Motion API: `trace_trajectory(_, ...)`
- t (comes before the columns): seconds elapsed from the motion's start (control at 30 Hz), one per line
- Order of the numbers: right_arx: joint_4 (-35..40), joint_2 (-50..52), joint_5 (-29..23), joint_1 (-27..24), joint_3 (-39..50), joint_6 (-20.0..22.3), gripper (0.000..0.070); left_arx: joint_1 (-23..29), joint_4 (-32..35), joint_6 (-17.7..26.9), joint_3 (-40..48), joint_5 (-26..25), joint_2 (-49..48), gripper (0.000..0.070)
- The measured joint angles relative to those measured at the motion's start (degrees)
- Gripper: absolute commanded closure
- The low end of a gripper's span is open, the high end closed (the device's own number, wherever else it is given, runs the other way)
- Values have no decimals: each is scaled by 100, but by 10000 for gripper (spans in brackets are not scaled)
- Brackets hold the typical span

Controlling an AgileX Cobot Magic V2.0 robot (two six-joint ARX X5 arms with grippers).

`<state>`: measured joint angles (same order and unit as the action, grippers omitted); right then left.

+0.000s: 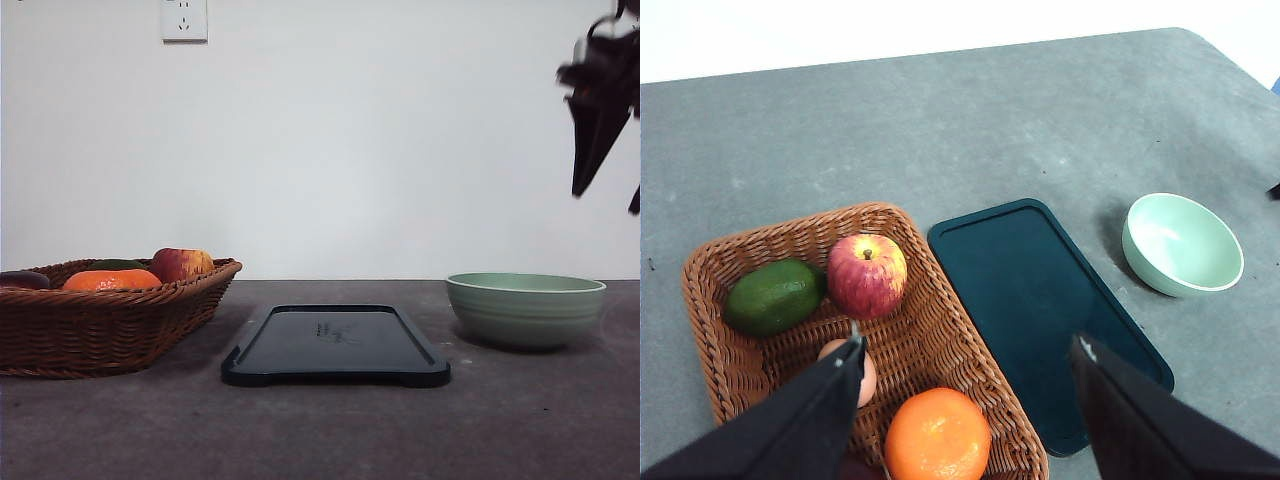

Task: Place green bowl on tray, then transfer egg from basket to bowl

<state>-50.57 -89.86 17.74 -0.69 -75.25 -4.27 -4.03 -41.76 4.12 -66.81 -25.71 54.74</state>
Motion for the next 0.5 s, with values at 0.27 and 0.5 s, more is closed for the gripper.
trace_trajectory(0.27,-104,-924,-1,0,-445,120,331,0,2,0,0,0,1,281)
trace_trajectory(0.5,-109,-1340,-2,0,-462,150,334,0,0,0,0,0,2,281)
